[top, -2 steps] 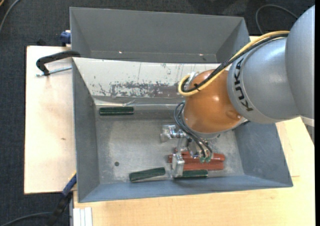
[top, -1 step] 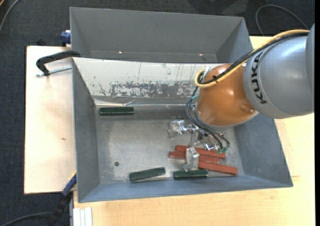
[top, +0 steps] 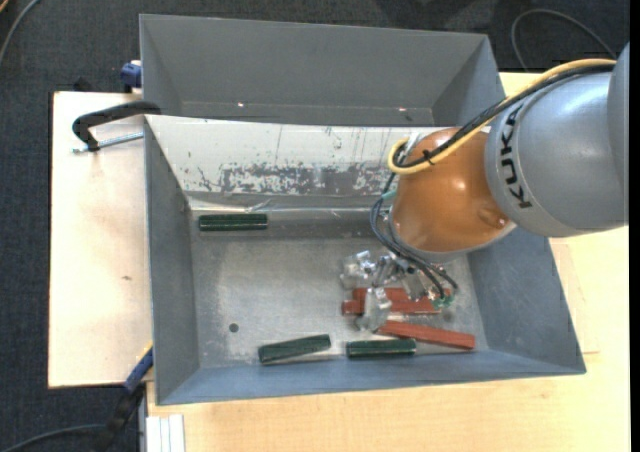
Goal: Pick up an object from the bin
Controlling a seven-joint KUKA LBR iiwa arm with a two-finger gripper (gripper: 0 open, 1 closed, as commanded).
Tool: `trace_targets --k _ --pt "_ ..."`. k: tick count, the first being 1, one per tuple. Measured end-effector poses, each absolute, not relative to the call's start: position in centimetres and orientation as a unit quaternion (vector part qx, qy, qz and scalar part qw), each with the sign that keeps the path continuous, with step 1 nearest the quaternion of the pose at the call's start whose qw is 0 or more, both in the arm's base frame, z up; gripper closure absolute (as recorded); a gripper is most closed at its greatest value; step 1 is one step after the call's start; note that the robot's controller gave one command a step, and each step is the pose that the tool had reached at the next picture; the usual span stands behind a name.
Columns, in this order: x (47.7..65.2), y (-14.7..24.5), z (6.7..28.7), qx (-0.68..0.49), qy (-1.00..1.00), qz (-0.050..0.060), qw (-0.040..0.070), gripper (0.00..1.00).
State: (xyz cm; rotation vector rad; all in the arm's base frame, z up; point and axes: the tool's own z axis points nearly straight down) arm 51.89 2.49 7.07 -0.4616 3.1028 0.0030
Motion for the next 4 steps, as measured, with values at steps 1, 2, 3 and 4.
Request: trace_targets --k 1,2,3,4 --pt "50.5 1.6 22.3 -0.171 0.985 -0.001 0.007 1.0" --pt "50.4 1.6 21.9 -0.172 0.985 0.0 0.002 0.0" --pt "51.4 -1.1 6.9 -0.183 0.983 0.001 0.003 0.0" --pt "51.7 -1.2 7.5 -0.183 0.983 0.0 0.005 1.0"
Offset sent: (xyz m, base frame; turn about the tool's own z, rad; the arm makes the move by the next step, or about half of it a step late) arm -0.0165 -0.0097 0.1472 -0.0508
